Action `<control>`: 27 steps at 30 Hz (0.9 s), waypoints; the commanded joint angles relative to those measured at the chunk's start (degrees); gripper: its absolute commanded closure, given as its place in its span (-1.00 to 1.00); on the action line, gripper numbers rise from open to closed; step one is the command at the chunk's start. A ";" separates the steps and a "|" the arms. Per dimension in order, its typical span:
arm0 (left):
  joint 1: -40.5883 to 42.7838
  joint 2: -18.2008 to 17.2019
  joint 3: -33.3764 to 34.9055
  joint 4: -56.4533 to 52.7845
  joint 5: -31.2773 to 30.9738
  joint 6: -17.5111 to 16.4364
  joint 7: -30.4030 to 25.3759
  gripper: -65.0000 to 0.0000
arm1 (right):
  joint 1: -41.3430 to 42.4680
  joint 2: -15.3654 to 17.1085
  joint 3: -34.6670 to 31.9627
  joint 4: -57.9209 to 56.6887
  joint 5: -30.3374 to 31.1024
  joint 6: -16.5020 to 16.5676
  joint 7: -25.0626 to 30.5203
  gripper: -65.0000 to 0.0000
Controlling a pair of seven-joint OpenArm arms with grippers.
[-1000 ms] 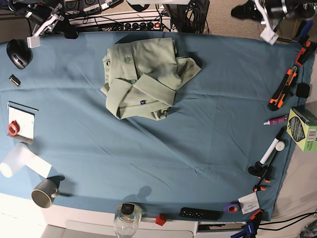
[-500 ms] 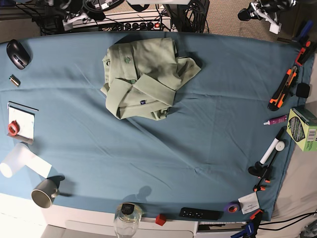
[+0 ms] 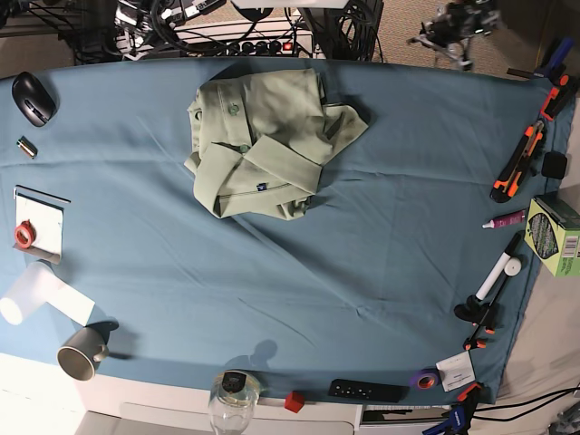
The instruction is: Fold the T-shirt properly
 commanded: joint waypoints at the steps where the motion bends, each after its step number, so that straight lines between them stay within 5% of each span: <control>1: -0.07 -0.33 2.47 0.39 2.38 2.23 -2.27 1.00 | 0.13 0.46 0.13 0.33 -2.14 -1.29 0.46 0.97; 5: -0.02 -0.26 14.23 -0.31 12.76 11.76 -8.85 1.00 | 0.07 0.24 -0.28 -0.48 -12.92 -3.89 -1.66 0.97; 8: -0.39 0.09 21.99 -3.43 18.51 14.10 -10.84 1.00 | 0.07 0.31 -2.40 -3.39 -17.51 -4.04 -1.68 0.98; 11: -1.90 1.68 27.61 -9.14 19.71 14.12 -10.73 1.00 | 0.48 0.02 -6.47 -7.50 -18.01 -3.93 -1.40 0.98; 17: -6.45 5.55 32.35 -18.23 14.45 7.72 -7.87 1.00 | 1.62 -2.45 -15.30 -13.03 -10.21 -3.80 -3.48 0.98; 22: -9.44 7.15 32.26 -20.41 6.47 7.96 -1.68 1.00 | 3.65 -4.20 -17.53 -13.81 -4.33 -3.80 -9.11 0.98; 27: -9.22 7.28 32.26 -21.97 7.80 8.26 -4.04 1.00 | 5.88 -4.57 -17.42 -15.47 -2.58 -3.82 -9.97 0.98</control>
